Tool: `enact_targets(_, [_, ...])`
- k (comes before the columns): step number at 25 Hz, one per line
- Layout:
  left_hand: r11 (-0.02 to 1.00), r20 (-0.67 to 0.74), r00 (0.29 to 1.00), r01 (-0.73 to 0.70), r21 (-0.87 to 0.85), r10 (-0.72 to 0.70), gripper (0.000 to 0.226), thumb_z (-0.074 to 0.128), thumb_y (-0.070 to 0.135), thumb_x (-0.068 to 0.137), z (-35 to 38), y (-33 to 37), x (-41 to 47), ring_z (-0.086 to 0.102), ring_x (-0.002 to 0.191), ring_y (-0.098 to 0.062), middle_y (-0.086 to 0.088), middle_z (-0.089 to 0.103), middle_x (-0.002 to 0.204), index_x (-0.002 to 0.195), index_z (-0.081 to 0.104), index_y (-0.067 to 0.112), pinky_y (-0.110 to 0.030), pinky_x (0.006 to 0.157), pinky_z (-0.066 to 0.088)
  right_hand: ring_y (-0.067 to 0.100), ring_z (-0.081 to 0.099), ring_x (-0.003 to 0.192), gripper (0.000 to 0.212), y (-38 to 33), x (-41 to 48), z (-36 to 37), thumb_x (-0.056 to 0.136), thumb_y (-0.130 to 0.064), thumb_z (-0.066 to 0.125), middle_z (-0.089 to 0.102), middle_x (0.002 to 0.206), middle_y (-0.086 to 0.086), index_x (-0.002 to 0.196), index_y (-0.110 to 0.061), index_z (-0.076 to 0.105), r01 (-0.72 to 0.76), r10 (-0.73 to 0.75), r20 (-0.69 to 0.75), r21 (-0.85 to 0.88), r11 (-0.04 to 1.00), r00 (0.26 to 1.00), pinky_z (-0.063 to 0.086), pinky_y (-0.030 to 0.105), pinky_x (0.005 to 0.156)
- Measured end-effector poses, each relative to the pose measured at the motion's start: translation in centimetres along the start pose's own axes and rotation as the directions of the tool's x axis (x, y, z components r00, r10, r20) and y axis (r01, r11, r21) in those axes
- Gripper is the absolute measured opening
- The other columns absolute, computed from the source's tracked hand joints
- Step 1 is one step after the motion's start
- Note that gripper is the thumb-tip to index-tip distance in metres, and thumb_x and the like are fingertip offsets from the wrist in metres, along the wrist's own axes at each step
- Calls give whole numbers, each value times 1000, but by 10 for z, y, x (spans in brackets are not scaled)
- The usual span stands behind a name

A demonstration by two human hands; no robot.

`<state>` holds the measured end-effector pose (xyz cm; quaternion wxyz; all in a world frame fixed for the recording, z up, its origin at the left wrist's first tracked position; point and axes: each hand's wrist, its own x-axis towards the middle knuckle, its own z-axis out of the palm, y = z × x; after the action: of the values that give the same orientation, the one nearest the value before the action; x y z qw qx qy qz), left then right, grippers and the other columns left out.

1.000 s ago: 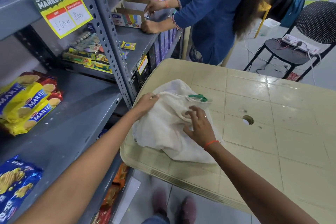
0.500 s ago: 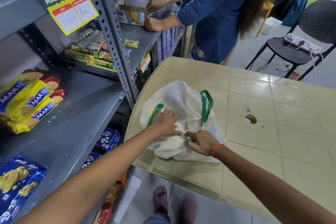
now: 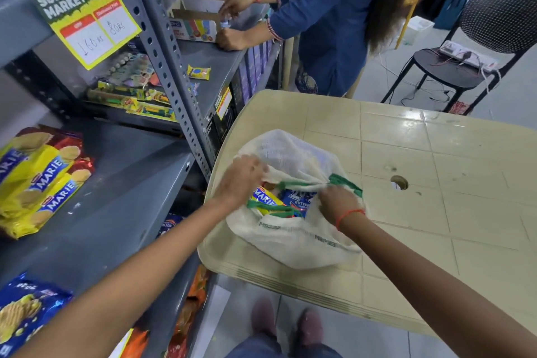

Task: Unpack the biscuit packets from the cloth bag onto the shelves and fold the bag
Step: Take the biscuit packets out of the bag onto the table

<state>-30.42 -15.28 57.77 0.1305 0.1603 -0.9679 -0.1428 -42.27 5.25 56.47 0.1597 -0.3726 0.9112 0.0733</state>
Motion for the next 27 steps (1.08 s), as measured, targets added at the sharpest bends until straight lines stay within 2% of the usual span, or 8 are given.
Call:
enact_targets(2, [911, 213, 901, -402, 85, 378, 15, 66, 21, 84, 19, 9, -9, 66, 84, -26, -8, 69, 94, 96, 67, 13, -37, 65, 54, 32, 60, 105, 25, -26, 9, 0, 93, -7, 43, 62, 114, 18, 110, -1, 60, 139, -131, -88, 99, 985, 988, 48, 38, 87])
enact_targets(5, [945, 573, 814, -252, 209, 91, 64, 47, 58, 89, 19, -16, 9, 30, 143, -23, -7, 27, 157, 141, 40, 21, -39, 113, 31, 39, 41, 129, 54, -32, 19, 15, 90, -22, 53, 43, 139, 25, 136, 2, 36, 31, -32, -44, -17, 999, 999, 39, 47, 103])
enact_targets(10, [828, 673, 706, -229, 511, -221, 107, 62, 67, 70, -3, -45, 41, -19, 146, -34, -18, -26, 156, 149, -2, 34, -56, 118, 0, 52, -7, 143, 128, 20, 23, 13, 63, -50, 81, -11, 156, 28, 150, -10, -4, -253, 259, 133, -59, 966, 957, 20, 71, 108])
enact_targets(13, [756, 633, 681, -176, 631, -369, 88, 62, 46, 83, -9, -49, 39, -13, 146, -38, -22, -17, 157, 151, 8, 31, -59, 117, 6, 47, 8, 144, 115, 35, 25, 6, 66, -51, 78, 6, 157, 26, 149, -9, 11, -210, 213, 141, -34, 977, 967, 27, 65, 108])
enact_targets(16, [774, 585, 796, -268, 573, -157, 76, 76, 38, 70, -6, -26, 43, 24, 136, -37, -20, 24, 146, 136, 41, 30, -50, 105, 38, 42, 57, 105, 50, 19, 36, -5, 71, -30, 77, 57, 113, 26, 107, -1, 60, 272, -244, -344, 35, 962, 907, 55, 46, 80])
enact_targets(18, [855, 608, 792, -272, 442, -62, 67, 77, 33, 70, 1, -12, 42, 37, 123, -31, -13, 37, 130, 130, 48, 26, -40, 86, 46, 38, 64, 82, 19, -3, 39, -13, 77, -16, 68, 65, 93, 25, 85, 1, 66, 483, -449, -286, 57, 874, 846, 51, 39, 65])
enact_targets(21, [895, 699, 696, -192, 402, -164, 93, 81, 39, 66, 10, -7, 40, 35, 127, -32, -14, 36, 134, 143, 32, 27, -44, 95, 43, 33, 61, 91, 25, -18, 47, -1, 89, -16, 49, 65, 109, 24, 100, -1, 66, 461, -461, 104, 27, 887, 881, 43, 37, 74])
enact_targets(27, [930, 728, 607, 53, 363, -318, 64, 56, 46, 81, 17, 2, 56, 29, 138, -32, -11, 27, 154, 141, 41, 27, -47, 110, 33, 35, 58, 113, 59, -3, 56, 9, 90, -15, 48, 47, 134, 24, 142, 4, 26, 206, -205, -33, 38, 978, 978, 49, 40, 87])
